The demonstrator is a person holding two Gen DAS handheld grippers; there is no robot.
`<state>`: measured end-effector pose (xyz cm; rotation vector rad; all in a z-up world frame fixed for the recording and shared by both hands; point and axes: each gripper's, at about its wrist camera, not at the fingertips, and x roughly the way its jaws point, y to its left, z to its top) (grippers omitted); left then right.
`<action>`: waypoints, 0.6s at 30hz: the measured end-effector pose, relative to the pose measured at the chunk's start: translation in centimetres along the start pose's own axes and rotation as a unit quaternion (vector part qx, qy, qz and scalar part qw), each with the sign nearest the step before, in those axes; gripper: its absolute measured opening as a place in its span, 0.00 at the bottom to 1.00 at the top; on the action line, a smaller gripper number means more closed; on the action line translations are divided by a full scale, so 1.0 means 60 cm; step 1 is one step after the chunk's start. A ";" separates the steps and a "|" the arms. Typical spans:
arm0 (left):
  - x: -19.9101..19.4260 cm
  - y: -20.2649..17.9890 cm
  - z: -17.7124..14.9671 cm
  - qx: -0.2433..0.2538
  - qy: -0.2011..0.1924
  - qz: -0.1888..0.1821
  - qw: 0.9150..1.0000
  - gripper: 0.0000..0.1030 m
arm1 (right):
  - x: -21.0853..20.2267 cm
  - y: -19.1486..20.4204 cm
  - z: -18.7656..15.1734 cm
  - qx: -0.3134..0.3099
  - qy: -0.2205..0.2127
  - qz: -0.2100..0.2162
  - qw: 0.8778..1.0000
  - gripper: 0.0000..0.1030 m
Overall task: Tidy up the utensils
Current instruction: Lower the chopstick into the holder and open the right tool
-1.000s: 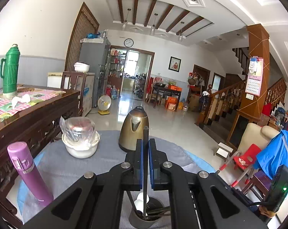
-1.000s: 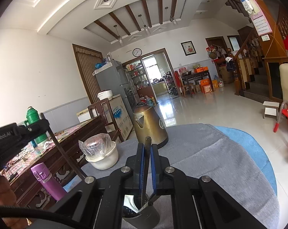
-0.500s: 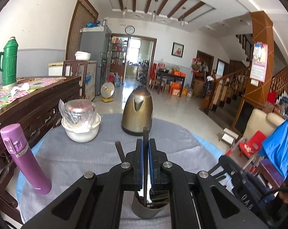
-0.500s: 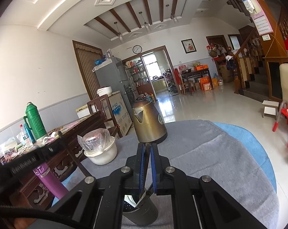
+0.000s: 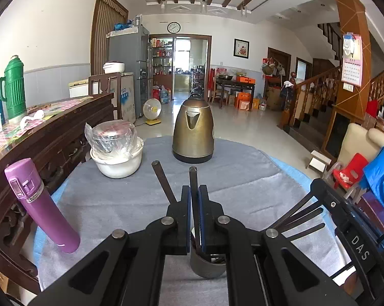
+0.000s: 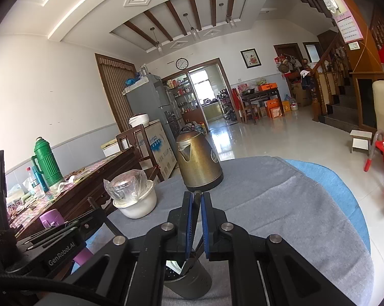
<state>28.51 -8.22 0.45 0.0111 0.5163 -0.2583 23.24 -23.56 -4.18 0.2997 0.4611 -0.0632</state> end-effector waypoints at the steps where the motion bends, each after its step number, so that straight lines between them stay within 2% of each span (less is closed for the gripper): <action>1: -0.001 -0.001 0.000 0.003 0.000 0.003 1.000 0.06 | 0.000 -0.001 0.000 0.001 0.000 0.001 1.000 0.08; 10: 0.006 0.004 -0.010 0.006 0.021 0.017 1.000 0.07 | -0.007 -0.007 0.008 0.009 0.008 0.008 1.000 0.08; 12: 0.004 0.006 -0.010 0.007 0.023 0.023 0.999 0.15 | -0.009 -0.011 0.012 0.015 0.009 0.010 1.000 0.08; 14: 0.002 0.009 -0.010 0.005 0.023 0.029 0.999 0.43 | -0.012 -0.017 0.015 0.023 0.009 0.013 1.000 0.11; 15: -0.002 0.010 -0.010 0.003 0.020 0.034 0.999 0.50 | -0.014 -0.020 0.015 0.025 0.009 0.014 1.000 0.14; 16: -0.005 0.011 -0.010 0.001 0.017 0.039 0.999 0.56 | -0.017 -0.023 0.016 0.030 0.008 0.014 0.999 0.18; 18: -0.011 0.015 -0.010 0.001 0.013 0.047 0.999 0.59 | -0.021 -0.028 0.017 0.037 0.003 0.014 0.999 0.24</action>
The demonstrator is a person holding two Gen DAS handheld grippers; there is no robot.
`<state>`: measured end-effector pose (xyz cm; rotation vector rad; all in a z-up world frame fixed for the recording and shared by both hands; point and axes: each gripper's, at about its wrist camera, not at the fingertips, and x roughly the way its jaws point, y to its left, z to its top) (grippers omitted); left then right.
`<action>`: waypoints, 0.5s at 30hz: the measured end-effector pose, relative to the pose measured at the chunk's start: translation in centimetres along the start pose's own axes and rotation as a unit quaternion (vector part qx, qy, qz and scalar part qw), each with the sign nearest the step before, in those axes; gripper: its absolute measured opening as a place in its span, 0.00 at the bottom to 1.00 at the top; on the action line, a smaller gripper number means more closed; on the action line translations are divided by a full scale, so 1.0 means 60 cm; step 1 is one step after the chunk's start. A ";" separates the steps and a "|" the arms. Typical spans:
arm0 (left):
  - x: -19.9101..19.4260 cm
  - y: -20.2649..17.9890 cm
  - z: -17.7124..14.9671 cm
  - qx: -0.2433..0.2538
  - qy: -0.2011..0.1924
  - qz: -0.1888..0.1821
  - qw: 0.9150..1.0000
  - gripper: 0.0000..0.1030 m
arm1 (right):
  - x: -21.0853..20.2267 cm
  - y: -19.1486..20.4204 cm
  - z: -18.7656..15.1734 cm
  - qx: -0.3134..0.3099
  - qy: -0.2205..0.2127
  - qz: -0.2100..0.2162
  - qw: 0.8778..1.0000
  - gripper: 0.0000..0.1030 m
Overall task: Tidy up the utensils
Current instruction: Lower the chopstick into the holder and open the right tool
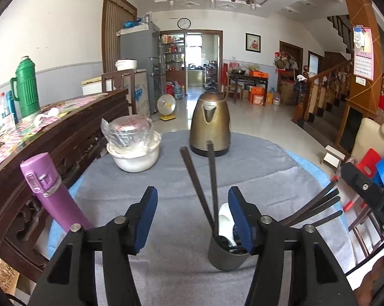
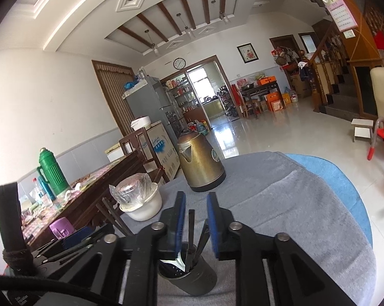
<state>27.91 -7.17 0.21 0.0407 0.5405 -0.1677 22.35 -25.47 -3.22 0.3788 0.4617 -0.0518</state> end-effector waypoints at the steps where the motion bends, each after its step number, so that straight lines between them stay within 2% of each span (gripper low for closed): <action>1: 0.000 0.003 0.001 0.000 0.001 0.002 1.000 0.63 | -0.003 -0.003 0.001 0.004 -0.002 0.000 1.000 0.28; 8: -0.012 0.016 -0.009 -0.003 0.008 0.023 1.000 0.79 | -0.023 -0.012 0.001 0.010 0.000 0.005 1.000 0.29; 15: -0.022 0.028 -0.032 -0.002 0.028 0.044 0.999 0.84 | -0.041 -0.003 -0.014 -0.008 0.026 0.016 0.999 0.29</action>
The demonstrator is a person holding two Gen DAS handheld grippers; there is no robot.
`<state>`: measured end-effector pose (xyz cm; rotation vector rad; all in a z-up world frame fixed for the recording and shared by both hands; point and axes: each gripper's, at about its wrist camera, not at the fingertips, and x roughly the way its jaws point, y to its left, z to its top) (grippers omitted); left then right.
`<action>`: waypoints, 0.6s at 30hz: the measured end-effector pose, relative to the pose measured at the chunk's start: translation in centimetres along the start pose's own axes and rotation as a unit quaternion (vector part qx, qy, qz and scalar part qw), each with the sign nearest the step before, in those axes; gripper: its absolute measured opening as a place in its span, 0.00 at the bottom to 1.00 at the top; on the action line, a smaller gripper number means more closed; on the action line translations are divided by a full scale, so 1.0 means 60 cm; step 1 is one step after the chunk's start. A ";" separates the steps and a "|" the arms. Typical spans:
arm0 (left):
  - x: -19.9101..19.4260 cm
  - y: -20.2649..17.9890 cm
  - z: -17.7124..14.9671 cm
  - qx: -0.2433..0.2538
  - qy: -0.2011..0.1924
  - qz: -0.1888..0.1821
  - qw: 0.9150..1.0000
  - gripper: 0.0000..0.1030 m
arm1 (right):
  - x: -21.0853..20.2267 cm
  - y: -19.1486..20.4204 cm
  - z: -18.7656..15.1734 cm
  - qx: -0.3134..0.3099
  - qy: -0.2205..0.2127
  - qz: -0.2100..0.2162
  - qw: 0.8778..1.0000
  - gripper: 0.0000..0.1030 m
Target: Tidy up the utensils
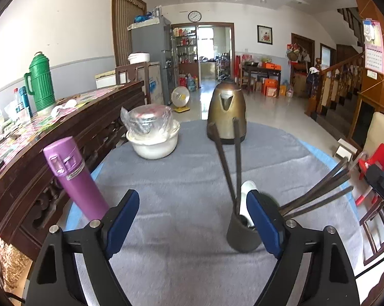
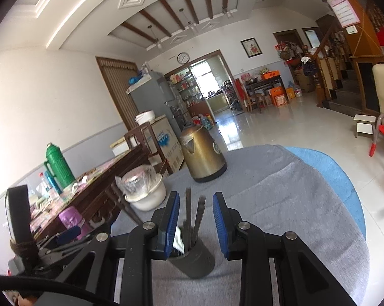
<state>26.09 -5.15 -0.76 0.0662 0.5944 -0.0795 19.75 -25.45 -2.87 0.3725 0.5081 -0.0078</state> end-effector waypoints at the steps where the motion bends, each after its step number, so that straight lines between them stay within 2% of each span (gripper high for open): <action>1: 0.000 0.003 -0.003 -0.001 0.003 0.004 1.000 0.85 | -0.003 0.003 -0.005 -0.006 0.006 0.001 1.000 0.33; 3: -0.001 0.007 -0.009 -0.003 0.010 0.013 1.000 0.86 | -0.007 0.006 -0.015 -0.014 0.013 -0.001 1.000 0.47; 4: 0.000 0.009 -0.012 -0.003 0.014 0.018 1.000 0.86 | -0.009 0.008 -0.020 -0.019 0.016 -0.002 1.000 0.61; 10: 0.003 0.013 -0.031 0.006 0.032 0.048 0.998 0.87 | -0.016 0.020 -0.050 -0.056 0.029 -0.009 0.998 0.62; 14: 0.003 0.011 -0.042 0.018 0.043 0.081 0.996 0.87 | -0.013 0.029 -0.060 -0.064 0.038 -0.008 0.997 0.62; 18: -0.003 0.019 -0.050 0.015 0.055 0.083 0.995 0.87 | -0.010 0.037 -0.066 -0.076 0.044 -0.020 0.996 0.62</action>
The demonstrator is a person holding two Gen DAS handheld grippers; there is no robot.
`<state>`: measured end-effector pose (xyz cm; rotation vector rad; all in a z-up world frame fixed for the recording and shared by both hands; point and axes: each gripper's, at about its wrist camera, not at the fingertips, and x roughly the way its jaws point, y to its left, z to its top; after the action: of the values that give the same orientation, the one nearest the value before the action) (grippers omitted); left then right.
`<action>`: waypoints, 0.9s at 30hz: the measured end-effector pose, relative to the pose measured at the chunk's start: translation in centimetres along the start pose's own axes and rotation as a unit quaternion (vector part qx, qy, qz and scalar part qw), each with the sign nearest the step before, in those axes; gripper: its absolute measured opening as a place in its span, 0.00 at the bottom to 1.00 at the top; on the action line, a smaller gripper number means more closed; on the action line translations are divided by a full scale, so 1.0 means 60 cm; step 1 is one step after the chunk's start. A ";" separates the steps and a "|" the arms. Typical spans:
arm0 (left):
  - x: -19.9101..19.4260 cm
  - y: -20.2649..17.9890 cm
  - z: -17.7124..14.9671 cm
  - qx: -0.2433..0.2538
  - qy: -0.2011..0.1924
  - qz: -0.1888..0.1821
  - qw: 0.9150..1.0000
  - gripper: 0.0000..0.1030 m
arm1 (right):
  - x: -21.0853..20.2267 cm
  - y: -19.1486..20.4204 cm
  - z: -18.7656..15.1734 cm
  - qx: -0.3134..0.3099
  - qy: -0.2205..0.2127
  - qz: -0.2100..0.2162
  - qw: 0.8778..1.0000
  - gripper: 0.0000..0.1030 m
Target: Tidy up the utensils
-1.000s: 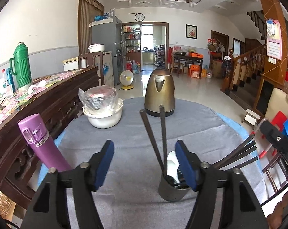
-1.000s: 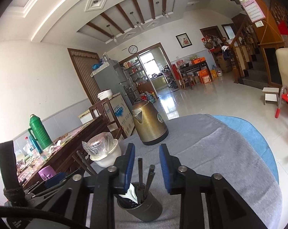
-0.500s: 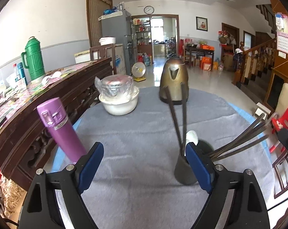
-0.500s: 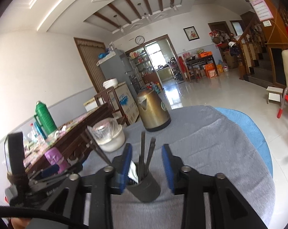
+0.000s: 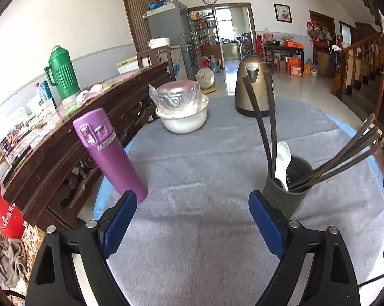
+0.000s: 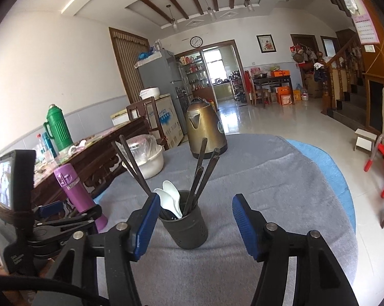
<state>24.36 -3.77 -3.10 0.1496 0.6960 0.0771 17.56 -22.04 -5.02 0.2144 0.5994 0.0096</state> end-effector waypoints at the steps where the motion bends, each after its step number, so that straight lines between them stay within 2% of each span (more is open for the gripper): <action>1: -0.001 0.003 -0.001 -0.002 0.004 0.001 1.000 0.87 | 0.001 0.002 -0.001 -0.002 0.002 -0.004 1.000 0.62; 9: -0.029 0.006 -0.013 0.015 0.002 0.009 1.000 0.87 | 0.013 0.014 -0.015 -0.011 0.033 -0.023 0.999 0.62; 27: -0.030 0.026 -0.049 0.013 0.031 0.017 0.999 0.87 | 0.010 0.036 -0.040 -0.025 0.067 -0.025 0.997 0.62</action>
<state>21.06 -2.13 -3.97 0.1841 0.7563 0.1065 16.85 -19.42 -6.85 0.1510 0.7362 -0.0097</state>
